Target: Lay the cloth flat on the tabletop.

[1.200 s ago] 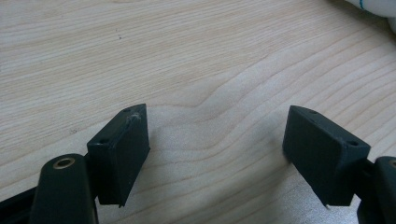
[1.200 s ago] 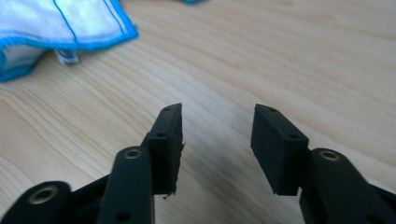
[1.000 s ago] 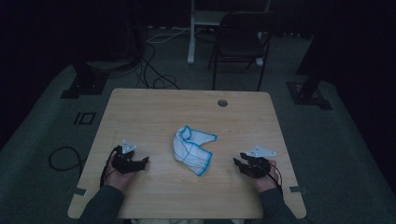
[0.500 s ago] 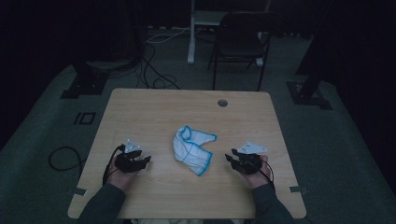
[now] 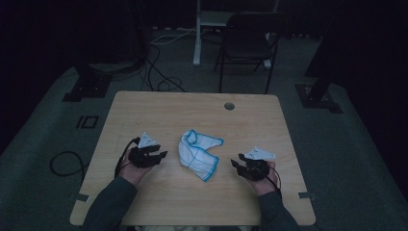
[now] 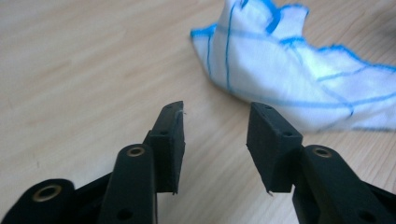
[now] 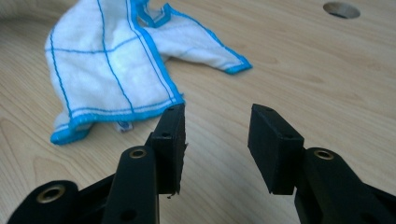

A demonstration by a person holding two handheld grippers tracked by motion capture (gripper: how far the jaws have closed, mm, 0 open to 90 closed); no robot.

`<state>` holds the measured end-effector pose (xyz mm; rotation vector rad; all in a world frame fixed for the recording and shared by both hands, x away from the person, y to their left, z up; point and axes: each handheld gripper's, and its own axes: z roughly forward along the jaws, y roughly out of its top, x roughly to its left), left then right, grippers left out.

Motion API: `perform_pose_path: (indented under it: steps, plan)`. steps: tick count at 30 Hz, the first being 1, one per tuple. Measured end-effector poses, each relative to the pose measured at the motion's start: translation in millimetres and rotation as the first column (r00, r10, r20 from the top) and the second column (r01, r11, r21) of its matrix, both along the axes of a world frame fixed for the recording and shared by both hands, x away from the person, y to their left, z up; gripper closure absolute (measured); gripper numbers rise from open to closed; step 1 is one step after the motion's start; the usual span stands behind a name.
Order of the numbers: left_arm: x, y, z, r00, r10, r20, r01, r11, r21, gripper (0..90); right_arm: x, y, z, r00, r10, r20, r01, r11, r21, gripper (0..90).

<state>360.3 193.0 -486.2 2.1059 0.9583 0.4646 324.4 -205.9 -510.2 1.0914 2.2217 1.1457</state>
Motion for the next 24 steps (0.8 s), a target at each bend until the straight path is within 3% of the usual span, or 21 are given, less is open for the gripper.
perform_pose_path:
  steps: [8, 15, 24]
  plan:
    - [14.7, -13.3, 17.2, 0.9989, -0.011, 0.045, 0.009, 0.9997, 0.024, 55.3, -2.1, -4.5, -5.4, 0.9997, -0.017, -0.017, 0.018, 1.0, 0.006, 56.3]
    - [29.8, -23.1, 26.1, 0.999, -0.03, 0.033, 0.03, 0.9995, 0.007, 51.4, -2.2, -1.5, -8.1, 0.9996, -0.014, -0.024, 0.014, 1.0, -0.005, 55.9]
    - [53.3, -47.0, 34.4, 0.9964, -0.074, 0.042, 0.071, 0.9957, 0.059, 50.3, -2.3, -3.7, -10.0, 0.9992, -0.023, -0.031, 0.024, 1.0, 0.005, 55.5]
